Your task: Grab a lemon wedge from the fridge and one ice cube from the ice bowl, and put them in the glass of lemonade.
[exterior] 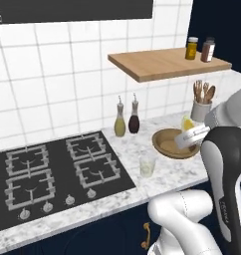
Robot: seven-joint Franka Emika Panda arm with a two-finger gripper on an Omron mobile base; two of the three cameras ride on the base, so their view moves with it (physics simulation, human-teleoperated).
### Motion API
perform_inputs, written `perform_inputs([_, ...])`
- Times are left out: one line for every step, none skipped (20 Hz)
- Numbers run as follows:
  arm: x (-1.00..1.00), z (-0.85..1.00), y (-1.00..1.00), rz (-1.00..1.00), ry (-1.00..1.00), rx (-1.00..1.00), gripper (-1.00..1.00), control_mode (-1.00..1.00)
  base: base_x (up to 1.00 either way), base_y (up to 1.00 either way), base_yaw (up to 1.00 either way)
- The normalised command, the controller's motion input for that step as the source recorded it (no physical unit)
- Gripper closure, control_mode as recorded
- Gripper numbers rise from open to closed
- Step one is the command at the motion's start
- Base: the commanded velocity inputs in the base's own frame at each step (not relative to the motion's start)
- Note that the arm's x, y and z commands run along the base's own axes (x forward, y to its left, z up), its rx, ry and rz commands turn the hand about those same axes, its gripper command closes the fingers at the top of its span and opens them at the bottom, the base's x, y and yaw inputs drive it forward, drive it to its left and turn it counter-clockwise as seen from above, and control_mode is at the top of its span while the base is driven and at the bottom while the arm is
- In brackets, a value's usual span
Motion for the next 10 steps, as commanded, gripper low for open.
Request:
perform_inputs([0.0,0.0,0.0,0.0,0.0,0.0,1.0,1.0,0.08,0.0,0.41])
perform_inputs([0.0,0.0,0.0,0.0,0.0,0.0,1.0,1.0,0.07,0.0,0.4])
perform_inputs([0.0,0.0,0.0,0.0,0.0,0.0,1.0,1.0,0.16,0.04,0.36])
perform_inputs([0.0,0.0,0.0,0.0,0.0,0.0,1.0,1.0,0.26,0.13,0.25])
perform_inputs([0.0,0.0,0.0,0.0,0.0,0.0,1.0,1.0,0.23,0.14,0.12])
perform_inputs([0.0,0.0,0.0,0.0,0.0,0.0,1.0,1.0,0.11,0.04,0.04])
perform_inputs([0.0,-0.04,0.0,0.0,0.0,0.0,1.0,-1.0,0.0,0.0,0.0])
perform_inputs([0.0,0.0,0.0,0.0,0.0,0.0,1.0,-1.0,0.0,0.0,0.0])
perform_inputs([0.0,0.0,0.0,0.0,0.0,0.0,1.0,-1.0,0.0,0.0,0.0])
perform_inputs([0.0,0.0,0.0,0.0,0.0,0.0,1.0,-1.0,0.0,0.0,0.0])
